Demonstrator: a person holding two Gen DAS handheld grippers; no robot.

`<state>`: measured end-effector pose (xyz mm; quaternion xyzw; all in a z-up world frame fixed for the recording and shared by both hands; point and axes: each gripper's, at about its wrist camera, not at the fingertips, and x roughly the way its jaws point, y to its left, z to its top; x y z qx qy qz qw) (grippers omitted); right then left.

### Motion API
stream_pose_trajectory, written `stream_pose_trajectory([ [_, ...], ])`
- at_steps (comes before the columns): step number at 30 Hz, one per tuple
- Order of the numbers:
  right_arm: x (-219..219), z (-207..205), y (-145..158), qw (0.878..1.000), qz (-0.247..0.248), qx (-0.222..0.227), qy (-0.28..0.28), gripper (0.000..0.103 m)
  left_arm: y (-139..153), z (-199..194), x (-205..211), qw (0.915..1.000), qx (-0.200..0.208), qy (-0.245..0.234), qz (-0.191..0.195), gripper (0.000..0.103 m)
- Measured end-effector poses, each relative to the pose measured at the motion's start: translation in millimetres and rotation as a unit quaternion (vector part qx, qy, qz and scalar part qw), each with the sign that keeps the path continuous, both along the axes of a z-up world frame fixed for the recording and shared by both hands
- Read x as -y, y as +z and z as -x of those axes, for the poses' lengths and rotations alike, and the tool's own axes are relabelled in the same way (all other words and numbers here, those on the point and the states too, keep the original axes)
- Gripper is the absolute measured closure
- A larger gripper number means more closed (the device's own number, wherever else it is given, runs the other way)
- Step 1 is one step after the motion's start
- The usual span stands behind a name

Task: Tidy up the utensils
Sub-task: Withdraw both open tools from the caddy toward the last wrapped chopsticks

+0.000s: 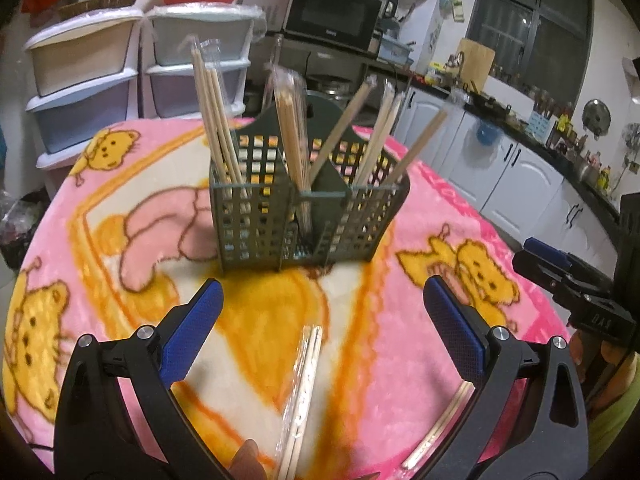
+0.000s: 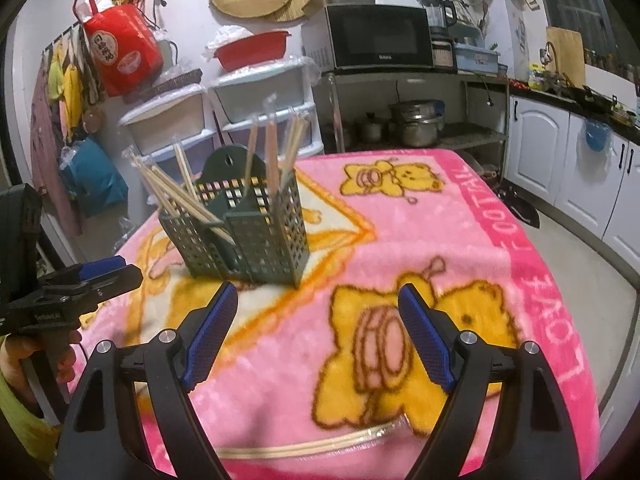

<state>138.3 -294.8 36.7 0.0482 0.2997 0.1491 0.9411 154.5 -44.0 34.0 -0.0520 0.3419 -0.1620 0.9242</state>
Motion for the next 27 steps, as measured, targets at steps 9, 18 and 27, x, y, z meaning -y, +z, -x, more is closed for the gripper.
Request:
stream_pose_trajectory([
  [9, 6, 1, -18, 1.000, 0.004, -0.025, -0.007, 0.023, -24, -4, 9, 0.9992, -0.034, -0.015, -0.014, 0.011],
  [18, 12, 4, -33, 0.999, 0.007, -0.044, -0.012, 0.023, -45, -7, 21, 0.9966, -0.064, -0.041, -0.033, 0.011],
  [27, 20, 5, -49, 0.997, 0.006, -0.071, -0.023, 0.023, -61, -20, 24, 0.9949, -0.085, -0.039, -0.039, 0.019],
])
